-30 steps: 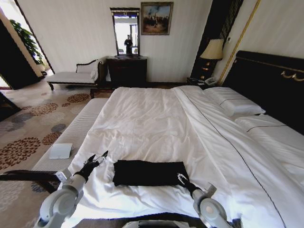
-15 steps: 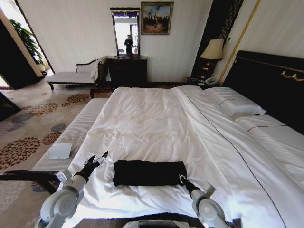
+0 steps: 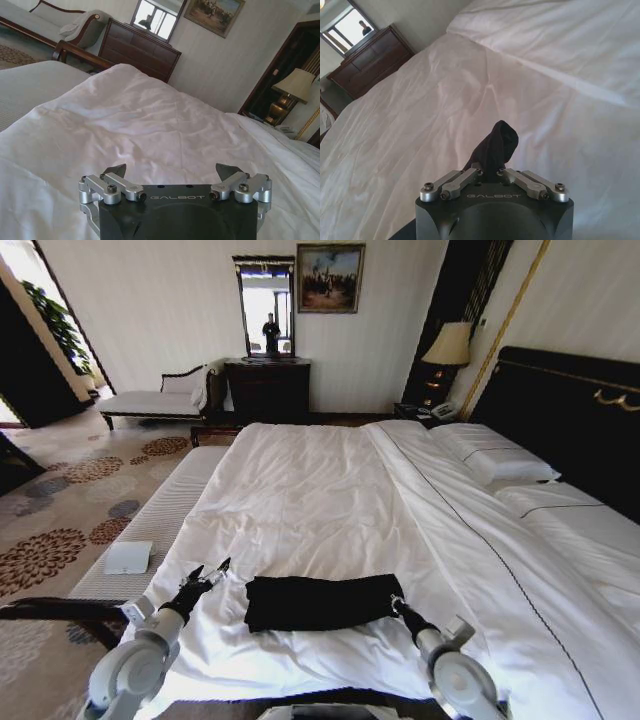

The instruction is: Fold the clothes on the bed.

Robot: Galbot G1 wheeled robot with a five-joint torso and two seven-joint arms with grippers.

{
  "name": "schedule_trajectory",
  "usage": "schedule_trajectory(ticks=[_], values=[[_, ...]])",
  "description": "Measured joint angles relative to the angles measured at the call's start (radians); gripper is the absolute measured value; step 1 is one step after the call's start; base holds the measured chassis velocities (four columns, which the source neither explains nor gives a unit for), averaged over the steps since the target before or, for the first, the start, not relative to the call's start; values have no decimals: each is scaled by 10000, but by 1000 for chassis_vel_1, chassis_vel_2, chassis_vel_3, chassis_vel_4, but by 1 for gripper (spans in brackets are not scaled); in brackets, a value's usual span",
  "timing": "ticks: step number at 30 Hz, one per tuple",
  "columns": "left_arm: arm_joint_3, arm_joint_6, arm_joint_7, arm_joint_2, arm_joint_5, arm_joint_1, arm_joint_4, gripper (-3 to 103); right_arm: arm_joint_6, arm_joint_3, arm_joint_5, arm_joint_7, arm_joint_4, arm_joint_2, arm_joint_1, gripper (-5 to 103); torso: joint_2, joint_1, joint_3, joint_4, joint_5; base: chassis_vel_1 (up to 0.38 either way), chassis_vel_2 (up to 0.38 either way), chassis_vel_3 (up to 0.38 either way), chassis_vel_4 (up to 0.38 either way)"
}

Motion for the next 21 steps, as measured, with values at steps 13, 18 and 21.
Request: schedule_trajectory(ticks=[13,18,21], values=[[-492,114,-943,-508,-700,-926,21,100,1322,-1289,-3038,-3595,-863,430,952,5,0,0,0,0,3,0,0,0,0],[-1116,793,-1395,-222,86,-875,1290,100,1589,-2473,-3532,-4502,-1665,626,1765,5,-1,2,1,5,0,0,0,0,0],[-1657,938,-1421,52,165,-842,2021,100,1663,-3017,-3673,-4724,-1986,719,2116,5,-1,1,1,6,-4,0,0,0,0]])
